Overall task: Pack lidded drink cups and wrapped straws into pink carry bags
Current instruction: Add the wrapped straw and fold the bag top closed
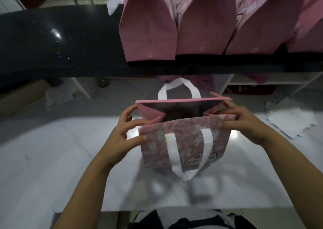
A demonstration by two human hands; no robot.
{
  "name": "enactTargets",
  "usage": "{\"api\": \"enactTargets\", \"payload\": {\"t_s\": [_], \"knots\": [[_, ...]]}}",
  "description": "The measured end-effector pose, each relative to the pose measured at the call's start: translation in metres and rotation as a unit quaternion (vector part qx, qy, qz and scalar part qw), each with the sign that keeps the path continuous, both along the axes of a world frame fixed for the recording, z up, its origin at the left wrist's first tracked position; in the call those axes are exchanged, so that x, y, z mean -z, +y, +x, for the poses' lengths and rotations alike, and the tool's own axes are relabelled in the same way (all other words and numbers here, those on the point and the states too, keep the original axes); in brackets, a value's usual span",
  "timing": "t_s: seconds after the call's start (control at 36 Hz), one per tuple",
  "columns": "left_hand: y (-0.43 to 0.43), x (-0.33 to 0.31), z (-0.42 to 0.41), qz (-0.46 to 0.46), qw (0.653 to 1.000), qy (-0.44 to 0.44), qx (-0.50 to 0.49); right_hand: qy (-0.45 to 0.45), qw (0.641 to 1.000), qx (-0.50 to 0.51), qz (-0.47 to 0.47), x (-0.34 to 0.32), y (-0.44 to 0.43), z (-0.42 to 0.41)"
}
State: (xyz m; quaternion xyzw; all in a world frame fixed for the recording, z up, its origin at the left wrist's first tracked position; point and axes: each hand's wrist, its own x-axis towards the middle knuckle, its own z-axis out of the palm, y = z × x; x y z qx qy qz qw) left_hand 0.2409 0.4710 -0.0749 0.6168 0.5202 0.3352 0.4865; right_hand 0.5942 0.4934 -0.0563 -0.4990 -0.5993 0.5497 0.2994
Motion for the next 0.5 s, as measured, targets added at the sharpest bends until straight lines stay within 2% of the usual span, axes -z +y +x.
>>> {"api": "enactTargets", "payload": {"t_s": [0.11,0.25,0.33,0.42,0.5], "knots": [[-0.001,0.003,0.000,0.059,0.997,0.013,-0.045,0.050,0.998,0.033,0.003,0.001,0.001,-0.006],[-0.007,0.004,0.006,0.079,0.989,-0.021,-0.126,0.062,0.984,0.148,0.083,0.006,-0.009,-0.020],[-0.005,0.002,0.010,0.071,0.979,-0.060,-0.184,0.086,0.984,0.139,0.071,0.004,-0.018,-0.024],[-0.003,0.001,0.008,0.067,0.975,-0.077,-0.196,0.100,0.989,0.107,0.038,0.002,-0.026,-0.020],[-0.004,0.001,0.005,0.062,0.977,-0.074,-0.190,0.095,0.983,0.151,0.047,0.007,-0.030,-0.020]]}}
